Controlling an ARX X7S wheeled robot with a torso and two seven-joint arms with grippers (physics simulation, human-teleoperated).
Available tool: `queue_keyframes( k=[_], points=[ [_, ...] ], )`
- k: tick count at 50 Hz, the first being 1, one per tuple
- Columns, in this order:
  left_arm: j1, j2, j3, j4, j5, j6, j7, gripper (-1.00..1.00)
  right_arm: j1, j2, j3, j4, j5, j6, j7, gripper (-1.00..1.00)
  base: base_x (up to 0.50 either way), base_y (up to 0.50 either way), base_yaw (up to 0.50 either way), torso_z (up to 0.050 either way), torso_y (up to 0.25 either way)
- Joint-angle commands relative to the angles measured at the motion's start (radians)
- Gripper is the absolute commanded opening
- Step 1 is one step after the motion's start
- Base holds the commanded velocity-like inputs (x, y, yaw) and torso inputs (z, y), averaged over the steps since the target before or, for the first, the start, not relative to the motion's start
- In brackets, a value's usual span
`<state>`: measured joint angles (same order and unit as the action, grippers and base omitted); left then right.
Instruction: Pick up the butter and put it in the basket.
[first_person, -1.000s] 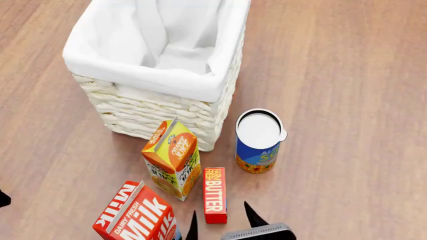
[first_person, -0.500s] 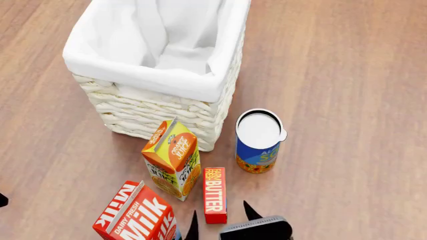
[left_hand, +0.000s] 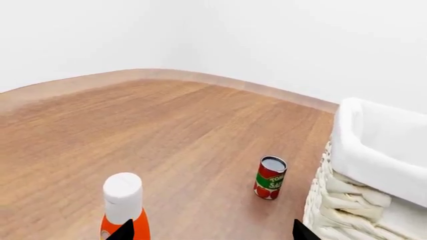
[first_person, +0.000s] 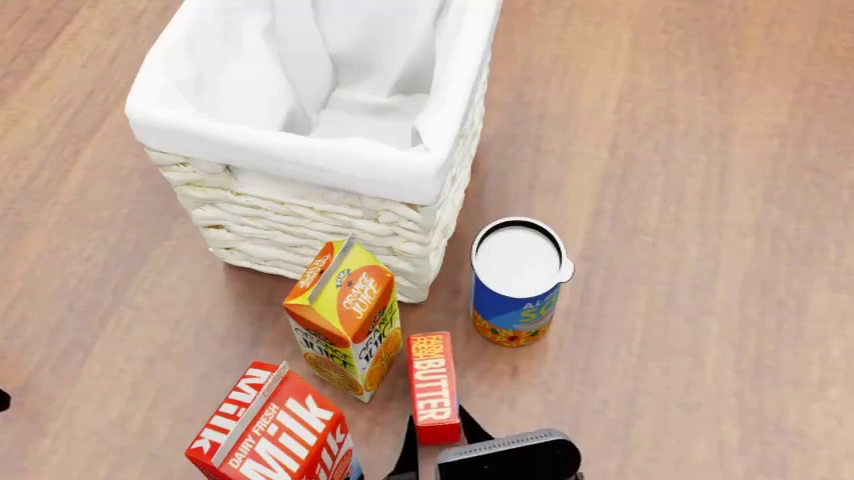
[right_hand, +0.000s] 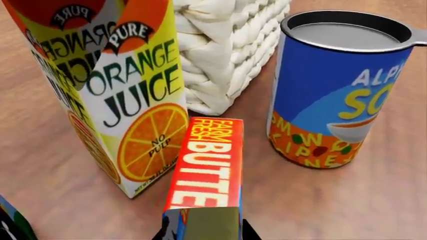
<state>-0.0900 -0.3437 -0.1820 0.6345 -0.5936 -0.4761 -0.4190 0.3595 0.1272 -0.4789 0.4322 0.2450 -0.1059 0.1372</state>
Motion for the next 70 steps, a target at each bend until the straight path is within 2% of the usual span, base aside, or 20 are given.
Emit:
queue_keyframes(
  k=[1, 12, 31, 51, 70],
  points=[
    [-0.002, -0.004, -0.002, -0.002, -0.005, 0.001, -0.005, 1.0, -0.012, 0.014, -0.006, -0.065, -0.025, 0.018, 0.028, -1.0, 0.0, 0.0, 0.0, 0.0, 0.0],
    [-0.006, -0.004, 0.005, -0.006, -0.004, 0.0, -0.011, 1.0, -0.084, 0.083, -0.018, -0.394, -0.047, 0.18, 0.117, -1.0, 0.0, 0.0, 0.0, 0.0, 0.0],
    [-0.017, -0.006, 0.007, -0.025, -0.005, 0.009, -0.015, 1.0, -0.124, 0.151, -0.062, -0.728, -0.157, 0.378, 0.22, -1.0, 0.0, 0.0, 0.0, 0.0, 0.001],
    [-0.027, -0.008, 0.015, -0.042, -0.003, 0.018, -0.016, 1.0, -0.075, 0.185, -0.12, -1.102, -0.266, 0.691, 0.256, -1.0, 0.0, 0.0, 0.0, 0.0, 0.001],
    [-0.032, -0.008, 0.03, -0.054, 0.005, 0.027, -0.018, 1.0, 0.017, 0.2, -0.118, -1.359, -0.316, 0.995, 0.24, -1.0, 0.0, 0.0, 0.0, 0.001, 0.001]
  ],
)
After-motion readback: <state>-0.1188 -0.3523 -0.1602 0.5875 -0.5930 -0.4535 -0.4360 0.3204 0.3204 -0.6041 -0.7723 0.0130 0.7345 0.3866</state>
